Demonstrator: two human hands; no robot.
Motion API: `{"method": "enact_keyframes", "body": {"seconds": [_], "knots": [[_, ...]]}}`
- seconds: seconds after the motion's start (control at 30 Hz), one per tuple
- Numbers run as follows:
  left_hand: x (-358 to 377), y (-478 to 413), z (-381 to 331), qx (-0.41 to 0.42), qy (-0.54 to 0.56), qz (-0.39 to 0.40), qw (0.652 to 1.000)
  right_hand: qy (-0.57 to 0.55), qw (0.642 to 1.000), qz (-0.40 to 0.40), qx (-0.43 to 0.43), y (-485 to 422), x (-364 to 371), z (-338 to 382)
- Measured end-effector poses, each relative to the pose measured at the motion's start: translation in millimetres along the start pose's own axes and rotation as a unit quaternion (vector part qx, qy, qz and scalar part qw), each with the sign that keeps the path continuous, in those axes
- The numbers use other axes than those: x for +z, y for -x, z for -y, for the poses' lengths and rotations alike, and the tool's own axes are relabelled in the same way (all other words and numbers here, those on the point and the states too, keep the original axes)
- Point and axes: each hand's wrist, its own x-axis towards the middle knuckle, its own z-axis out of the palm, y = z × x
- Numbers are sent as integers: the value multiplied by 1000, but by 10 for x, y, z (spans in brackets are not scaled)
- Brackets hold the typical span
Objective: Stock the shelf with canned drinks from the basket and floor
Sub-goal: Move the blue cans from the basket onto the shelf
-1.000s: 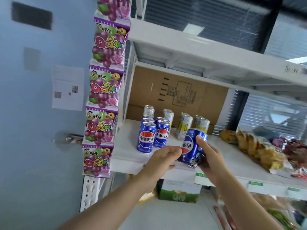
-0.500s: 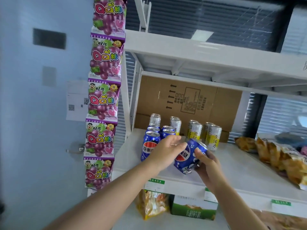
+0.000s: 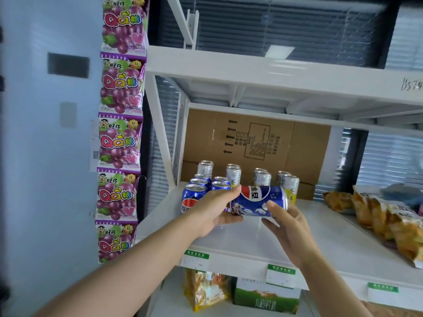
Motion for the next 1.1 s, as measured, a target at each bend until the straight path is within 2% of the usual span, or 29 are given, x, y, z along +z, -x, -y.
{"method": "enact_keyframes", "body": {"seconds": [0.13,0.23,0.3,0.4,0.53,0.63,0.8,0.93,1.1], "knots": [[7,-60,-70,44,-125,-22,991,106,994,9,12,-1,-49,-28],[-41,-90,-186,71,-250,-9,965,182,983,4,13,-20,2,-137],[-50,-104,-234,89,-350,27,932,223,975,8,17,-55,45,-274],[-29,-161,-229,112,-490,66,862,264,963,22,39,-72,148,-461],[-63,-262,-251,109,-528,74,839,267,963,26,37,-96,241,-570],[-80,-309,-325,111,-569,98,809,299,950,57,64,-170,146,-578],[-70,-318,-484,116,-643,125,747,237,963,97,87,-193,51,-548],[-143,-332,-581,109,-658,126,734,284,950,84,99,-282,178,-597],[-300,-424,-625,97,-682,118,715,293,951,52,81,-354,383,-722]]}}
